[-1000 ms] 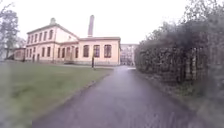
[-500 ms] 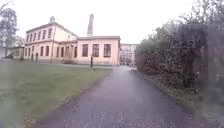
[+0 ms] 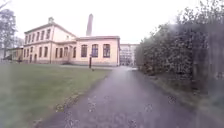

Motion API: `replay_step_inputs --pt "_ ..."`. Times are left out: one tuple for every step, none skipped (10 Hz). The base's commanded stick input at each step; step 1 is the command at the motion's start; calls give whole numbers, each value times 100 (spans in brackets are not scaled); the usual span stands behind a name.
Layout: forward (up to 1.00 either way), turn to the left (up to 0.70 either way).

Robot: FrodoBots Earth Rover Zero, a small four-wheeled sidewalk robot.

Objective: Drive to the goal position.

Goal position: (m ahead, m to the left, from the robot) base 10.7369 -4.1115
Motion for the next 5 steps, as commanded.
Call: replay_step_inputs --pt "85 0" --pt "85 0" --pt "85 0" --pt "85 0" --pt "85 0"
